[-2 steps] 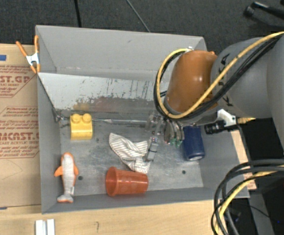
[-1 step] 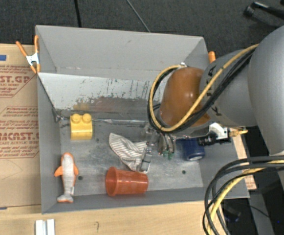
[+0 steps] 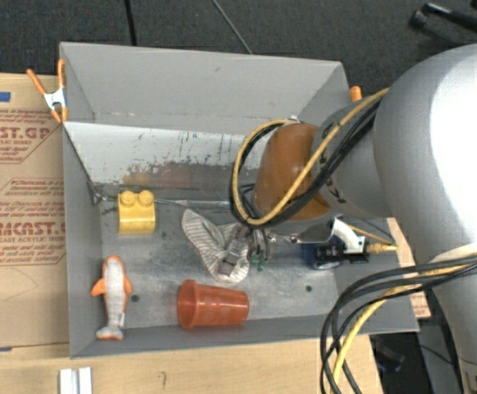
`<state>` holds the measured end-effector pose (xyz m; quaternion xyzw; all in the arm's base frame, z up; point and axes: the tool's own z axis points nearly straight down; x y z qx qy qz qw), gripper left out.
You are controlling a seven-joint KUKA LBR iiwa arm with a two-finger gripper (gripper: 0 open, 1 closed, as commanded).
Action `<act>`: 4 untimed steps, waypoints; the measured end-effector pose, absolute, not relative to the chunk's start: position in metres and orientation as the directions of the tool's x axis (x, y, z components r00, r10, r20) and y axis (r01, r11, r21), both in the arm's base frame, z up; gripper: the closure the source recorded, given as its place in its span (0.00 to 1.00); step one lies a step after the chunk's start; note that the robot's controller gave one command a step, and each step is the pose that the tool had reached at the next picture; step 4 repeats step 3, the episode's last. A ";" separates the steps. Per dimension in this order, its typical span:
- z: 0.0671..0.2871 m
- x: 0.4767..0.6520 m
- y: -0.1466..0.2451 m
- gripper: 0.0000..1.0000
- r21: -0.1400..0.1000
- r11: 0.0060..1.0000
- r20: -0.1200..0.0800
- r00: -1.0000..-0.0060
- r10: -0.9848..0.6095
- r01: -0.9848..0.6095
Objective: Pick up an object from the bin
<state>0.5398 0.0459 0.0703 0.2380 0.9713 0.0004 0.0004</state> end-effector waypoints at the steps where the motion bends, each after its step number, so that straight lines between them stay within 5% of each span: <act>1: 0.070 0.540 0.046 1.00 0.001 0.887 -0.001 -0.887 0.463 0.463; 4: 0.093 0.536 0.046 1.00 -0.005 0.887 0.010 -0.887 0.462 0.462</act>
Offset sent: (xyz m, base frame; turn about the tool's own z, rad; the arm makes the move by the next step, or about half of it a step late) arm 0.0001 0.0002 0.0729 0.0000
